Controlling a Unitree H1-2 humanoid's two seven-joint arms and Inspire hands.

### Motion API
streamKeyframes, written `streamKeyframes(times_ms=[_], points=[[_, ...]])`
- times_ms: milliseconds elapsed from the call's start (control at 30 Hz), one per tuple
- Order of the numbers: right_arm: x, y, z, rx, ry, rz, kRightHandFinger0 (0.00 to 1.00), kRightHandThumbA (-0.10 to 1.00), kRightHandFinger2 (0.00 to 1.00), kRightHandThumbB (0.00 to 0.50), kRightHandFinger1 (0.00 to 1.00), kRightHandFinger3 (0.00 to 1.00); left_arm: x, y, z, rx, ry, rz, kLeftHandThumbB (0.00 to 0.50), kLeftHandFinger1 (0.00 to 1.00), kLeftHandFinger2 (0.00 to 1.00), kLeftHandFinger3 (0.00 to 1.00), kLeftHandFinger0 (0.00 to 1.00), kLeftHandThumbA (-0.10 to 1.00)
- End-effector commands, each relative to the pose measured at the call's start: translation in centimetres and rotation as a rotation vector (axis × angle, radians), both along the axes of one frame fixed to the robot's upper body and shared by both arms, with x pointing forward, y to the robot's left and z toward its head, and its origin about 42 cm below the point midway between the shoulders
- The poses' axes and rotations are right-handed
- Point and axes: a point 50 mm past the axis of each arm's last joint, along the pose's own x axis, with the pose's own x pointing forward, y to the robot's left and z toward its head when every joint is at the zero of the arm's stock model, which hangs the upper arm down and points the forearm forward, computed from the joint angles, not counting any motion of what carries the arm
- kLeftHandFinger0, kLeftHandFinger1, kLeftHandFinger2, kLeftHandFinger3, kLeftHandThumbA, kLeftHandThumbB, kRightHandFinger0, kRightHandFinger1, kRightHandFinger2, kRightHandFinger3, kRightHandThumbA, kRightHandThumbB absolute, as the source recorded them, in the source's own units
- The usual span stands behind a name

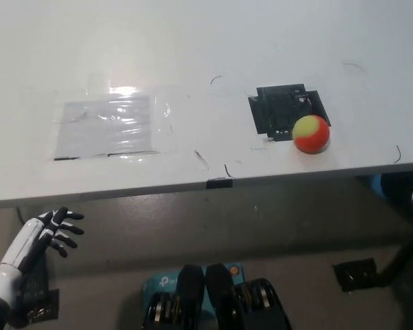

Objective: The robot uses right hand to squeeze a small tennis ball placed on the black area of the table

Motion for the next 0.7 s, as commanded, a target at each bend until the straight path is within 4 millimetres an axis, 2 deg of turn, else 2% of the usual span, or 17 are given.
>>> streamKeyframes(times_ms=[0,33,67,133,167,233,300,333,400,433,467,500,533,567,667], points=[[2.6,0.1,8.4,-0.168,-0.220,0.083,0.23,0.02,0.73,0.233,0.42,0.96,0.3,-0.1,1.1,0.020,-0.052,-0.034,0.098,0.44,0.54,0.62,0.38,1.00],[2.8,0.1,8.8,-0.173,-0.218,0.094,0.24,0.05,0.75,0.257,0.44,0.98,0.3,0.0,1.1,0.020,-0.049,-0.035,0.095,0.43,0.54,0.63,0.38,1.00],[3.5,0.3,10.4,-0.201,-0.232,0.148,0.30,0.08,0.79,0.249,0.51,1.00,0.3,0.1,1.0,0.021,-0.049,-0.038,0.087,0.43,0.54,0.63,0.38,1.00],[4.5,0.5,12.4,-0.272,-0.245,0.193,0.36,0.13,0.83,0.278,0.59,1.00,0.3,0.1,1.1,0.030,-0.044,-0.037,0.078,0.44,0.54,0.64,0.38,1.00],[4.8,0.6,13.1,-0.294,-0.252,0.207,0.39,0.18,0.84,0.298,0.60,1.00,0.3,0.1,1.1,0.030,-0.043,-0.036,0.078,0.44,0.55,0.64,0.38,1.00],[5.3,1.2,14.1,-0.334,-0.262,0.234,0.40,0.21,0.84,0.299,0.60,1.00,0.1,0.2,1.0,0.029,-0.042,-0.033,0.077,0.44,0.55,0.64,0.38,1.00],[6.0,2.8,15.7,-0.391,-0.256,0.272,0.40,0.27,0.84,0.331,0.61,1.00,0.1,0.2,1.1,0.012,-0.032,-0.022,0.078,0.45,0.55,0.65,0.41,0.98],[6.1,3.2,15.9,-0.399,-0.241,0.296,0.46,0.26,0.90,0.322,0.65,1.00,0.1,0.2,1.0,0.002,-0.035,-0.024,0.086,0.45,0.54,0.64,0.41,0.97],[6.3,3.8,16.1,-0.430,-0.226,0.328,0.47,0.25,0.93,0.317,0.65,1.00,0.1,0.2,1.0,-0.007,-0.037,-0.021,0.103,0.45,0.54,0.62,0.40,0.96],[6.7,4.5,16.2,-0.507,-0.188,0.380,0.73,0.31,1.00,0.306,0.89,1.00,0.2,0.1,1.1,0.018,-0.047,-0.033,0.123,0.44,0.54,0.62,0.39,1.00],[7.0,4.9,16.2,-0.542,-0.158,0.410,0.82,0.33,1.00,0.318,0.97,1.00,0.2,0.2,1.0,0.024,-0.053,-0.038,0.115,0.44,0.54,0.63,0.39,1.00],[7.2,5.1,16.2,-0.547,-0.140,0.431,0.91,0.33,1.00,0.334,1.00,1.00,0.2,0.2,1.0,0.026,-0.054,-0.040,0.089,0.43,0.53,0.63,0.38,1.00],[7.3,5.4,16.2,-0.545,-0.126,0.450,0.95,0.32,1.00,0.340,1.00,1.00,0.2,0.2,1.1,0.028,-0.051,-0.038,0.080,0.43,0.53,0.63,0.38,1.00],[7.7,5.7,15.8,-0.590,-0.097,0.483,1.00,0.37,1.00,0.336,1.00,1.00,0.2,0.2,1.0,0.032,-0.050,-0.036,0.082,0.43,0.53,0.63,0.37,1.00],[8.4,6.4,14.8,-0.668,-0.017,0.525,1.00,0.43,1.00,0.341,1.00,1.00,0.3,0.2,1.0,0.032,-0.044,-0.032,0.086,0.43,0.54,0.63,0.37,1.00]])
